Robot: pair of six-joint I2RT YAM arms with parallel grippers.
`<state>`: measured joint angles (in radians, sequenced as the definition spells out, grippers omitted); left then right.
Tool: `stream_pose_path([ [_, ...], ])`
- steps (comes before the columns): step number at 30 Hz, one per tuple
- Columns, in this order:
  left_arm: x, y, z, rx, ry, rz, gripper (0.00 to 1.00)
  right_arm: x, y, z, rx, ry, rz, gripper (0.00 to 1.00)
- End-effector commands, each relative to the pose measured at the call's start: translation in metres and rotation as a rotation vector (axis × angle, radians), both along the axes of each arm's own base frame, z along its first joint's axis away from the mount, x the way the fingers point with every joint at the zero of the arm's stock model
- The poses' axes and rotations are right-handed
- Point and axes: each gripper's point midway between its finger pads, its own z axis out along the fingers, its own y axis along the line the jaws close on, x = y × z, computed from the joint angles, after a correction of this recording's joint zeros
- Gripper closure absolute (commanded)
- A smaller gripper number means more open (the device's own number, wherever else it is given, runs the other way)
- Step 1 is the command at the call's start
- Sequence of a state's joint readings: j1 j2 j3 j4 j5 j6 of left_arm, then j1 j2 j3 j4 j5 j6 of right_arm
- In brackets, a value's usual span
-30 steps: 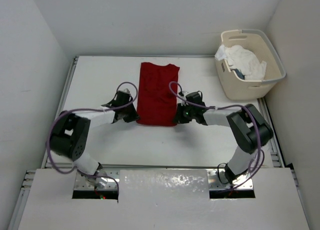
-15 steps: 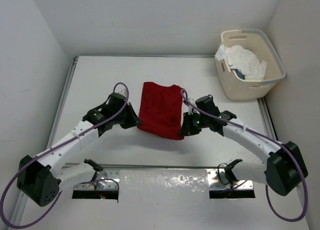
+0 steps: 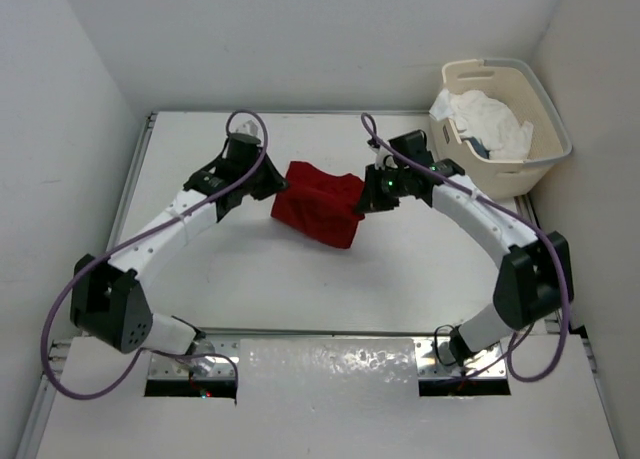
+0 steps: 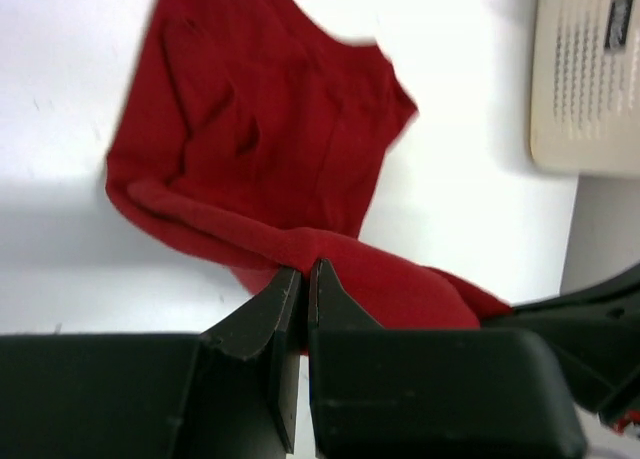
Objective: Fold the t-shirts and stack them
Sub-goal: Fold the long partially folded tshirt into a neat square
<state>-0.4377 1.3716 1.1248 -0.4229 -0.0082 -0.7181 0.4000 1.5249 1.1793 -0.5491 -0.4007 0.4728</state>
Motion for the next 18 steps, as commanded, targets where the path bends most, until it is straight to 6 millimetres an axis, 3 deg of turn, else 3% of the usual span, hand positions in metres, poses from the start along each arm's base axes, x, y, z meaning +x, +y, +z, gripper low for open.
stream_pose_path([
  [1,0.056,0.003,0.045,-0.018,-0.183,0.045,1.00,0.028,-0.003,0.007,0.034,-0.001,-0.016,1.00],
  [3,0.074,0.003,0.057,-0.014,-0.218,0.044,1.00,0.047,-0.004,0.007,0.041,-0.012,-0.034,1.00],
  [5,0.089,-0.001,0.045,0.000,-0.203,0.036,1.00,0.068,-0.007,0.015,0.050,-0.033,-0.055,1.00],
  [6,0.098,-0.004,0.049,-0.004,-0.213,0.026,1.00,0.073,-0.009,0.004,0.038,0.002,-0.058,1.00],
  [7,0.108,-0.008,0.033,0.007,-0.188,0.017,1.00,0.079,-0.010,0.001,0.036,0.008,-0.061,1.00],
  [9,0.123,-0.010,0.031,0.011,-0.186,0.021,1.00,0.092,-0.010,0.002,0.041,-0.001,-0.065,1.00],
  [10,0.133,-0.011,0.011,0.026,-0.153,0.022,1.00,0.101,-0.013,-0.007,0.047,0.026,-0.083,1.00],
  [12,0.152,-0.009,-0.002,0.031,-0.135,0.040,1.00,0.113,-0.015,-0.014,0.067,0.042,-0.109,1.00],
  [14,0.163,-0.013,-0.009,0.015,-0.124,0.021,1.00,0.130,-0.020,-0.024,0.066,0.057,-0.129,1.00],
  [15,0.173,-0.015,-0.001,0.013,-0.141,0.014,1.00,0.134,-0.022,-0.028,0.064,0.067,-0.136,1.00],
  [16,0.178,-0.016,-0.020,0.029,-0.097,0.010,1.00,0.143,-0.020,-0.035,0.064,0.068,-0.130,1.00],
  [18,0.188,-0.019,-0.031,0.039,-0.082,0.004,1.00,0.151,-0.021,-0.045,0.061,0.095,-0.139,1.00],
])
